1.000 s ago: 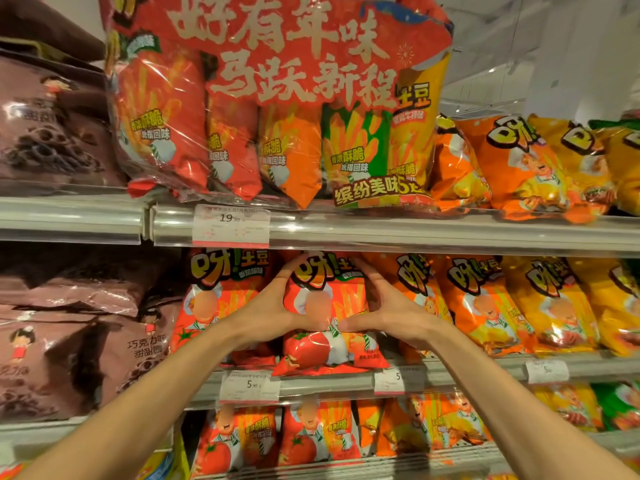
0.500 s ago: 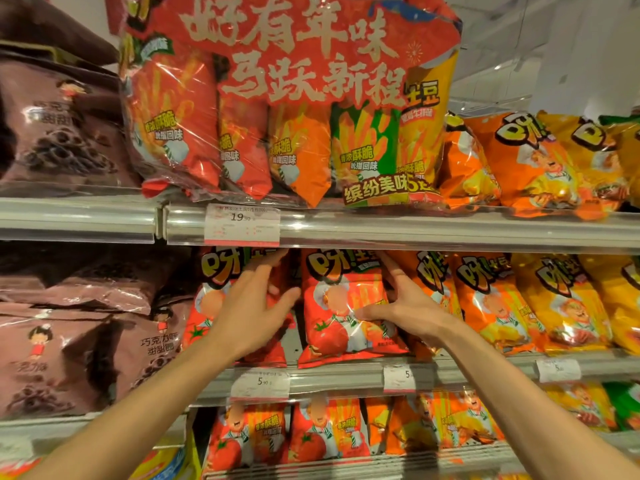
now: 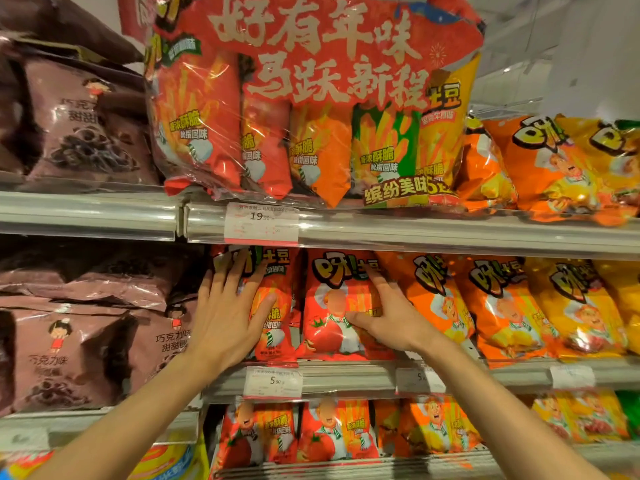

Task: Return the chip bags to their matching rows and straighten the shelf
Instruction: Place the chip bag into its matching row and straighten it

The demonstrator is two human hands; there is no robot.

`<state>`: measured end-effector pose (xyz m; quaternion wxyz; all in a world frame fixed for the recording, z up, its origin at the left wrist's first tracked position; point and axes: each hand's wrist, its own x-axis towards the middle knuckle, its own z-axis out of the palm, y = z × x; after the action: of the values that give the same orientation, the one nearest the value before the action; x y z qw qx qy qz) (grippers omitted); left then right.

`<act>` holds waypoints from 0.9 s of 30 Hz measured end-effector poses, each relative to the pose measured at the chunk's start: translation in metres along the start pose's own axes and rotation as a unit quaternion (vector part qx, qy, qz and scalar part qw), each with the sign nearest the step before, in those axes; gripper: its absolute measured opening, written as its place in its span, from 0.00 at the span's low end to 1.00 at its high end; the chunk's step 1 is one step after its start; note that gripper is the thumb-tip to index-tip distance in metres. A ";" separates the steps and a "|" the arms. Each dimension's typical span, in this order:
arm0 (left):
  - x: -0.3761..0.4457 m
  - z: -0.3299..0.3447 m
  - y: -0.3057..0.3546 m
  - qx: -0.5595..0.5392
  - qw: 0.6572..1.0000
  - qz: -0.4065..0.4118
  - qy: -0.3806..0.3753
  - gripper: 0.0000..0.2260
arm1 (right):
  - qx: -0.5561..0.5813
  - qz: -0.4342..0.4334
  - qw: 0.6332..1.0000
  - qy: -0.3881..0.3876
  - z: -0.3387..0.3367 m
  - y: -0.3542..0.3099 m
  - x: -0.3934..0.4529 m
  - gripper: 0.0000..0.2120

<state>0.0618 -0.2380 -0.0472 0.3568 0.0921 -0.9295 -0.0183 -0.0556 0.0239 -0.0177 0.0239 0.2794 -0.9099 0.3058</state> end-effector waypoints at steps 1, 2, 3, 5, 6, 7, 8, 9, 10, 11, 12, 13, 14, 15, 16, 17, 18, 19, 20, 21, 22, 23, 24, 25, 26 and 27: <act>0.000 0.001 -0.001 0.005 1.000 0.005 0.003 0.30 | -0.053 -0.005 0.998 0.041 0.003 -0.006 -0.005 0.42; -0.001 0.001 -0.002 0.011 1.000 0.011 0.007 0.30 | -0.099 -0.022 0.991 0.091 0.008 -0.012 -0.010 0.39; -0.001 0.002 -0.002 0.017 1.000 0.016 0.010 0.29 | -0.144 -0.047 0.979 0.133 0.015 -0.020 -0.014 0.36; -0.001 0.001 -0.002 0.024 0.999 0.030 0.016 0.29 | -0.217 -0.095 0.957 0.169 0.032 -0.034 -0.014 0.31; -0.001 0.001 -0.001 0.028 0.999 0.037 0.016 0.28 | -0.238 -0.098 0.952 0.164 0.039 -0.039 -0.011 0.30; -0.001 0.001 -0.001 0.031 0.998 0.044 0.015 0.28 | -0.251 -0.091 0.952 0.152 0.045 -0.043 -0.007 0.30; -0.001 0.001 -0.001 0.033 0.998 0.047 0.014 0.28 | -0.261 -0.083 0.951 0.142 0.050 -0.045 -0.004 0.31; 0.000 0.002 -0.001 0.035 0.998 0.047 0.012 0.28 | -0.274 -0.084 0.948 0.139 0.055 -0.046 -0.002 0.31; 0.001 0.002 -0.001 0.038 0.998 0.045 0.010 0.28 | -0.286 -0.090 0.944 0.141 0.059 -0.045 0.000 0.31; 0.001 0.002 -0.002 0.041 0.998 0.043 0.008 0.29 | -0.294 -0.098 0.940 0.145 0.063 -0.044 0.000 0.30; 0.002 0.002 -0.002 0.042 0.998 0.042 0.006 0.29 | -0.299 -0.103 0.937 0.149 0.065 -0.043 0.000 0.30; 0.003 0.002 -0.002 0.042 0.998 0.042 0.005 0.29 | -0.302 -0.105 0.935 0.152 0.066 -0.042 0.000 0.30; 0.003 0.002 -0.003 0.042 0.998 0.041 0.004 0.29 | -0.304 -0.108 0.934 0.153 0.067 -0.042 -0.001 0.30; 0.003 0.003 -0.003 0.042 0.998 0.041 0.003 0.29 | -0.306 -0.110 0.933 0.153 0.068 -0.043 -0.001 0.30; 0.003 0.003 -0.003 0.044 0.998 0.041 0.002 0.29 | -0.306 -0.114 0.933 0.153 0.068 -0.045 -0.001 0.30; 0.003 0.004 -0.003 0.047 0.998 0.040 0.002 0.30 | -0.304 -0.117 0.933 0.153 0.069 -0.046 -0.001 0.30; 0.002 0.004 -0.003 0.048 0.998 0.040 0.000 0.30 | -0.301 -0.119 0.934 0.153 0.071 -0.047 -0.001 0.30; 0.002 0.004 -0.003 0.047 0.998 0.040 -0.002 0.30 | -0.298 -0.119 0.935 0.151 0.072 -0.048 -0.001 0.30; 0.002 0.004 -0.003 0.042 0.998 0.041 -0.002 0.30 | -0.295 -0.118 0.936 0.148 0.073 -0.049 0.000 0.30; 0.002 0.003 -0.002 0.038 0.998 0.043 -0.001 0.30 | -0.293 -0.118 0.938 0.145 0.073 -0.050 0.000 0.31; 0.002 0.003 -0.001 0.036 0.998 0.044 0.002 0.30 | -0.291 -0.118 0.939 0.142 0.073 -0.050 0.000 0.31; 0.002 0.002 -0.001 0.038 0.998 0.044 0.004 0.30 | -0.287 -0.119 0.940 0.138 0.072 -0.049 0.000 0.31; 0.001 0.001 0.000 0.044 0.998 0.041 0.006 0.30 | -0.281 -0.123 0.943 0.133 0.070 -0.048 -0.001 0.31; 0.000 0.000 0.001 0.049 0.998 0.037 0.010 0.29 | -0.269 -0.130 0.945 0.130 0.068 -0.047 -0.002 0.31; 0.000 -0.002 0.002 0.053 0.998 0.034 0.016 0.29 | -0.250 -0.141 0.949 0.129 0.065 -0.046 -0.003 0.31; -0.001 -0.003 0.004 0.052 0.998 0.034 0.026 0.28 | -0.226 -0.154 0.953 0.130 0.060 -0.044 -0.005 0.30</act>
<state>0.0634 -0.2336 -0.0451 0.3760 0.0793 -0.9221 0.0446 -0.0207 -0.0370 -0.0431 0.2514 0.3608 -0.8902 0.1188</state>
